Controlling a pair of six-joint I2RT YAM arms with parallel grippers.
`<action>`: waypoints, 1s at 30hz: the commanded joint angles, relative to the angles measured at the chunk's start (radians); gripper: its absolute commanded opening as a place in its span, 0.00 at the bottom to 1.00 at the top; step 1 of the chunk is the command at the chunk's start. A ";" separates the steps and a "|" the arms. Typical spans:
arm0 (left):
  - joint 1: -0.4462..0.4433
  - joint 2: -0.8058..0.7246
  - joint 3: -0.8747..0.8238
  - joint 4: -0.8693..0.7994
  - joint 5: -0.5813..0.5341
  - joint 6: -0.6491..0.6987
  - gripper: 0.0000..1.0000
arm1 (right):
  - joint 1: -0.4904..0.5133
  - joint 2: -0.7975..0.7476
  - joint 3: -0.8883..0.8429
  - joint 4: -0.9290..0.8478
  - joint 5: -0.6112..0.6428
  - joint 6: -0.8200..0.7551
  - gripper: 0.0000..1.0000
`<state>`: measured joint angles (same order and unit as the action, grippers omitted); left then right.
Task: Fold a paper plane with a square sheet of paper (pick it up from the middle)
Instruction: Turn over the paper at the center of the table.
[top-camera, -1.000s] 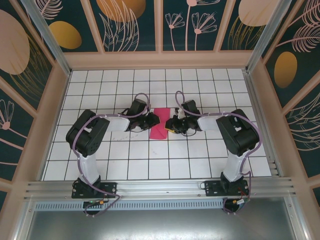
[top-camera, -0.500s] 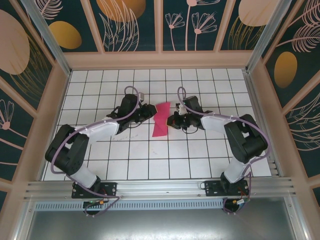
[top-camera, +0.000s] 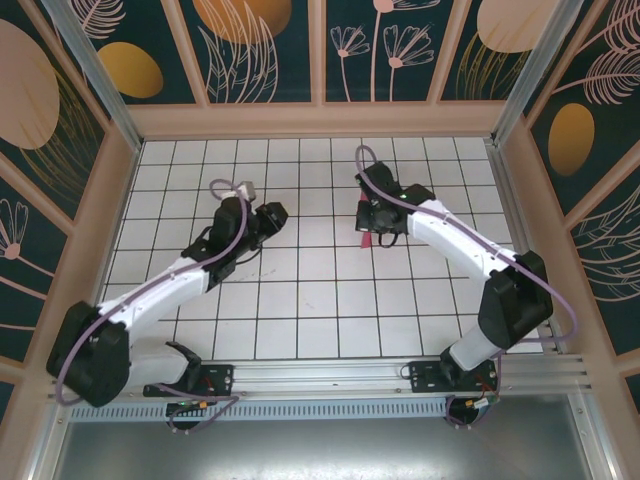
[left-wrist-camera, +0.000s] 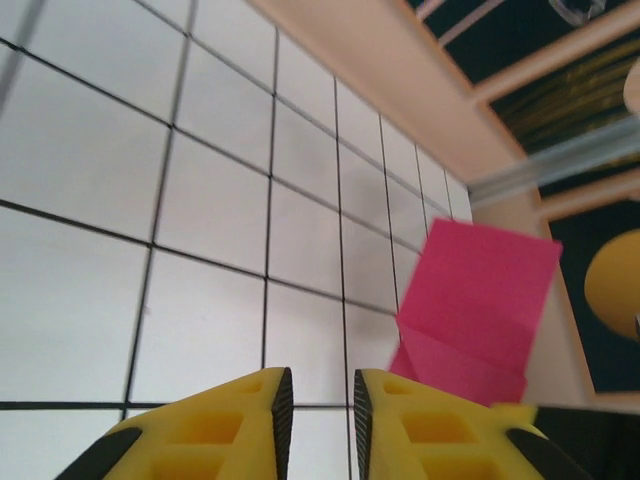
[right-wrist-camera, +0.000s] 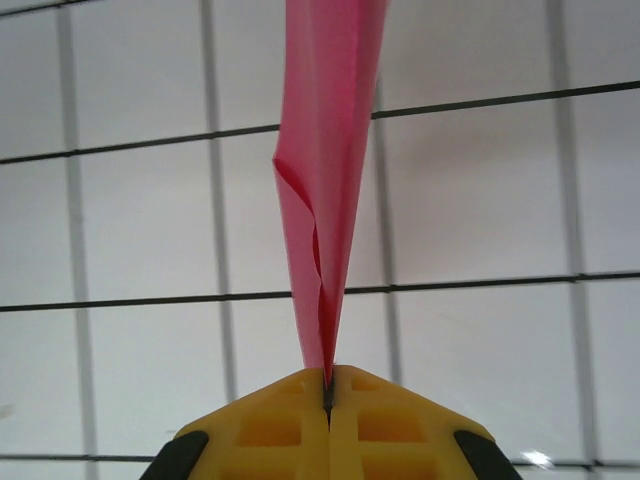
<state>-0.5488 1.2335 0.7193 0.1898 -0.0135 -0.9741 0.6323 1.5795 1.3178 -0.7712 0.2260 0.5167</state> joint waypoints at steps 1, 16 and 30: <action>0.004 -0.086 -0.058 -0.017 -0.162 -0.032 0.29 | 0.072 0.091 0.052 -0.275 0.295 0.045 0.03; 0.003 -0.339 -0.169 -0.125 -0.354 -0.097 0.35 | 0.252 0.501 0.295 -0.235 0.062 0.045 0.08; 0.004 -0.215 -0.136 -0.069 -0.207 -0.071 0.36 | 0.113 0.145 -0.048 0.309 -0.437 0.045 0.47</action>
<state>-0.5488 0.9859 0.5621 0.0799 -0.2790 -1.0630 0.8154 1.8584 1.3727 -0.6659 -0.0269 0.5488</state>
